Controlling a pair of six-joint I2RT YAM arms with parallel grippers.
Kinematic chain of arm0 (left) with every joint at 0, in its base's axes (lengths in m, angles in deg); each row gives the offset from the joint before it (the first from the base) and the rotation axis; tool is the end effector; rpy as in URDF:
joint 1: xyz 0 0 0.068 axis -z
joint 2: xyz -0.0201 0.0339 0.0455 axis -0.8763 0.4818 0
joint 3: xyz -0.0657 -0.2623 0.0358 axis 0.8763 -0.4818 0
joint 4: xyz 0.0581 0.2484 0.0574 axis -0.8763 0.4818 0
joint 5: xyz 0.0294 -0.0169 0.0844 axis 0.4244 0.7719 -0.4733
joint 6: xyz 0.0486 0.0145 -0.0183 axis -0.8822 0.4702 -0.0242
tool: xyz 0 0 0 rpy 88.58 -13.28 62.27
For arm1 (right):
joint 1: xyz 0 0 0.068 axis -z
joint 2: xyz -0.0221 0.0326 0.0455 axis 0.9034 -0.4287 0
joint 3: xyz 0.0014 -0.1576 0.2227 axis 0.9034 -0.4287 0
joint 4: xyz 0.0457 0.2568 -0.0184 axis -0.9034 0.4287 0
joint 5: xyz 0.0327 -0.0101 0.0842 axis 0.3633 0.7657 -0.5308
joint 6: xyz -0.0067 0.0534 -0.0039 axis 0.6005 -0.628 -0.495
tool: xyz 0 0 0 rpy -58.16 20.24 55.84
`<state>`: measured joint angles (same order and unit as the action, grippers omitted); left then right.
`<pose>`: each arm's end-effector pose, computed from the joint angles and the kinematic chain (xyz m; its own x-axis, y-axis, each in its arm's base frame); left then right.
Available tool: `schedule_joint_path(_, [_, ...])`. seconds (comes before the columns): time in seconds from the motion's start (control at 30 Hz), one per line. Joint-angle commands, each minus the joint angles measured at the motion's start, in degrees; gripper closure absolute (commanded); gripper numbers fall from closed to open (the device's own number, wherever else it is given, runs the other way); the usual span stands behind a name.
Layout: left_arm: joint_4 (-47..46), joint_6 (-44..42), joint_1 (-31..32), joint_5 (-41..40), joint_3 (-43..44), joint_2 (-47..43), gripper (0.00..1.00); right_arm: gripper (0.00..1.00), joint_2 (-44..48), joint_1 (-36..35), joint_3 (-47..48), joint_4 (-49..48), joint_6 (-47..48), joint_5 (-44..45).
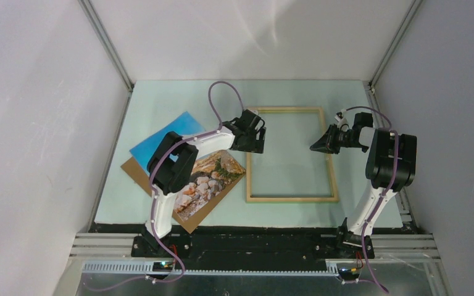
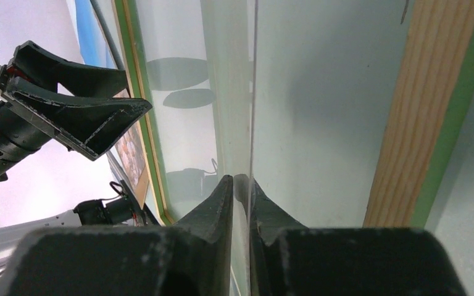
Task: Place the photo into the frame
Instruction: Place the photo frame item in the photo frame.
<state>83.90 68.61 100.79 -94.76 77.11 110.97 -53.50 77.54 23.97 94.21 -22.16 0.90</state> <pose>0.3448 -0.2801 0.1649 -0.8356 0.1041 -0.5395 0.2310 0.9574 -0.1730 0.3607 -0.0534 0.1331 -0.9063 0.2930 -0.3045 -0.0621 0.6205 0.7817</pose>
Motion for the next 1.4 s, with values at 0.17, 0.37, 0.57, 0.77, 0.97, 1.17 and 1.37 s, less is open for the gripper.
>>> schedule_joint_path(0.17, [2.6,-3.9,1.4,-6.0,4.0,0.8,0.1,0.74,3.2,-0.5,0.0,-0.5,1.7,2.9])
schedule_joint_path(0.37, [3.1,-4.8,1.7,-6.3,5.2,1.3,0.1,0.72,3.7,-0.6,-0.1,-0.3,2.0,3.7])
schedule_joint_path(0.57, [3.0,-5.7,2.0,-7.7,7.2,-1.5,0.07,0.72,3.6,-0.7,-0.1,-0.4,2.0,3.6])
schedule_joint_path(0.77, [3.0,-7.4,4.0,-5.0,12.0,-2.3,0.04,0.72,3.5,-0.8,-0.1,-0.5,1.8,3.5])
schedule_joint_path(0.97, [3.4,-8.6,6.6,-1.3,18.9,2.2,0.03,0.72,3.8,-0.8,0.0,-0.2,1.9,3.6])
schedule_joint_path(1.17, [4.0,-11.1,8.9,-0.8,24.9,7.4,0.03,0.71,3.8,-0.8,-0.1,-0.2,1.8,3.7])
schedule_joint_path(1.37, [4.9,-13.9,10.8,-2.4,30.2,11.3,0.03,0.72,4.0,-0.8,-0.1,0.1,2.1,3.9])
